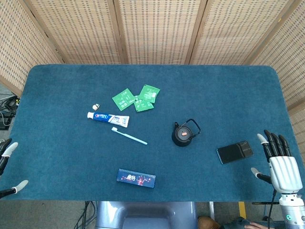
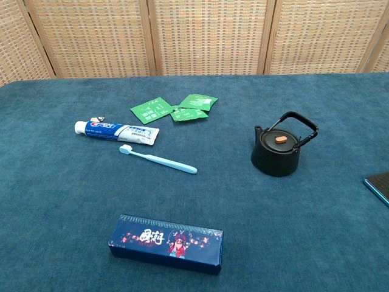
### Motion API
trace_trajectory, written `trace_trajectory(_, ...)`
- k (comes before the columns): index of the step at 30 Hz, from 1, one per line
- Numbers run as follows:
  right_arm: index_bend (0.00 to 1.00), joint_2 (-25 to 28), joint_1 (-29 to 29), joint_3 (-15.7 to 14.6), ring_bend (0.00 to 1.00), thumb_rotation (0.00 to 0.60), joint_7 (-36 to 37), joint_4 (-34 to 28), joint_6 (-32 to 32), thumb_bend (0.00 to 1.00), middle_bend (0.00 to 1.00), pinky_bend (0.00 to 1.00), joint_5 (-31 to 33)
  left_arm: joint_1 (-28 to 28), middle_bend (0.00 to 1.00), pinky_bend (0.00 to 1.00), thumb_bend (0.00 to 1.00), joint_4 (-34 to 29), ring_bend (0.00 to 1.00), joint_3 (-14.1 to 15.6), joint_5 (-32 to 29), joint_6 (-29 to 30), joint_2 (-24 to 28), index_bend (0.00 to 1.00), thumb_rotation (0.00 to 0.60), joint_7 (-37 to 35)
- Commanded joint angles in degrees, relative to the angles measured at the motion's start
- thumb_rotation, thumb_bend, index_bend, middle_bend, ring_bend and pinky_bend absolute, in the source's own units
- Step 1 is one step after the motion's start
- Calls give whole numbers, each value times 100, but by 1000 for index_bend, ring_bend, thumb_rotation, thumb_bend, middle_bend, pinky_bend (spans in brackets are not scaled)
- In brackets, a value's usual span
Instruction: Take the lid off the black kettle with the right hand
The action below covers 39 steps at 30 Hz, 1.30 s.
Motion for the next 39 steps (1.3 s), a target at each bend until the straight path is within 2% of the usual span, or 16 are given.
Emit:
trace_trajectory(1, 65, -3, 4, -12, 0, 600, -8, 0, -21, 0, 0, 0, 3, 3, 0, 0, 0, 1, 0, 0, -1, 2, -2, 0, 600, -5)
trace_trajectory(10, 98, 10, 141, -27, 0, 600, -53, -49, -312, 0, 0, 0, 34, 5, 0, 0, 0, 62, 0, -27, 3, 30, -61, 0, 600, -30)
trace_trajectory(12, 132, 28, 292, 30, 0, 600, -95, -96, -525, 0, 0, 0, 67, -23, 0, 0, 0, 66, 0, -47, -62, -39, -78, 0, 600, -14)
trace_trajectory(15, 249, 104, 751, 215, 0, 600, -218, -278, -1151, 1, 0, 0, 170, -103, 0, 0, 0, 62, 0, -141, -185, -130, -127, 0, 600, 11)
trace_trajectory(18, 374, 212, 1264, 440, 0, 600, -329, -525, -1915, 86, 0, 0, 442, -164, 0, 0, 0, 62, 0, -220, -328, -220, -175, 0, 600, 63)
trace_trajectory(20, 447, 262, 1578, 586, 0, 600, -392, -658, -2375, 200, 0, 0, 644, -202, 0, 0, 0, 52, 0, -255, -425, -303, -195, 0, 600, 107)
trace_trajectory(22, 473, 259, 1964, 766, 0, 600, -419, -752, -2934, 271, 0, 0, 953, -249, 0, 0, 0, 40, 0, -291, -543, -410, -218, 0, 600, 170)
trace_trajectory(27, 475, 1, 2713, 1011, 0, 600, -828, -590, -3884, 391, 0, 0, 1607, -347, 0, 0, 0, 44, 0, -363, -788, -631, -271, 0, 600, 284)
trace_trajectory(30, 466, -204, 3030, 1083, 0, 600, -1073, -499, -4222, 439, 0, 0, 1996, -395, 0, 0, 0, 48, 0, -408, -917, -730, -280, 0, 600, 302)
trace_trajectory(39, 435, -953, 3821, 1125, 0, 600, -2006, 7, -4560, 500, 16, 0, 3097, -464, 0, 0, 0, 60, 0, -477, -1141, -880, -279, 0, 600, 287)
